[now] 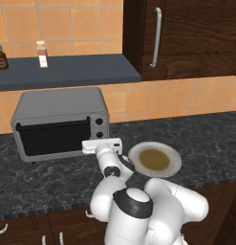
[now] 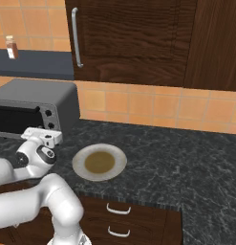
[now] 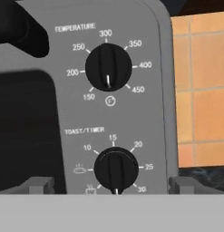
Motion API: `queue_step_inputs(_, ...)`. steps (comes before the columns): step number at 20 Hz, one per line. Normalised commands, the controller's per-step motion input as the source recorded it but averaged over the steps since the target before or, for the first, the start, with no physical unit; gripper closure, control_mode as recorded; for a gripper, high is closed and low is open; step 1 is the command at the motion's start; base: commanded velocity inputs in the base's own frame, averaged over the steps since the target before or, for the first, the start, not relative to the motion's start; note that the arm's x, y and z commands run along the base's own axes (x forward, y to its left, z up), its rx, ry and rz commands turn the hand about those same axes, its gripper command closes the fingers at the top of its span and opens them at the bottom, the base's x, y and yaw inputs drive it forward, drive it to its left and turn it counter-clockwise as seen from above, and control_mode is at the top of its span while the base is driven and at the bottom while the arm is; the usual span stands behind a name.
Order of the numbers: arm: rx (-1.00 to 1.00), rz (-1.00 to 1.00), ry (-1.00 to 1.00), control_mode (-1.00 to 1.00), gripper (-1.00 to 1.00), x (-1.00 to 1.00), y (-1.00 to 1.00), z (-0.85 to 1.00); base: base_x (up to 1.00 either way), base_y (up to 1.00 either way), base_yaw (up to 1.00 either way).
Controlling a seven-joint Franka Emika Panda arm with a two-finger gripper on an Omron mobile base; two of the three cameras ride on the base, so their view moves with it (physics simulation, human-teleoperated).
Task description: Pick up the kebab skewer and baguette bread, and place them inside the toaster oven. Close the toaster oven door and start by setting the timer.
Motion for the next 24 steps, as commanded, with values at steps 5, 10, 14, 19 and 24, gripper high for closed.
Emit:
queue_step_inputs(5,0.01,0.00,0.00,-1.00,-1.00,0.17,0.02,0.00,0.00,0.00,0.00)
queue_step_inputs(10,0.01,0.00,0.00,-1.00,-1.00,0.17,0.00,0.00,0.00,0.00,0.00)
queue_step_inputs(14,0.01,0.00,0.00,-1.00,-1.00,0.15,0.00,0.00,0.00,0.00,0.00)
queue_step_inputs(19,0.00,0.00,0.00,-1.00,1.00,0.01,0.00,0.00,0.00,0.00,0.00)
queue_step_inputs(24,0.00,0.00,-0.01,-1.00,1.00,0.00,0.00,0.00,0.00,0.00,0.00)
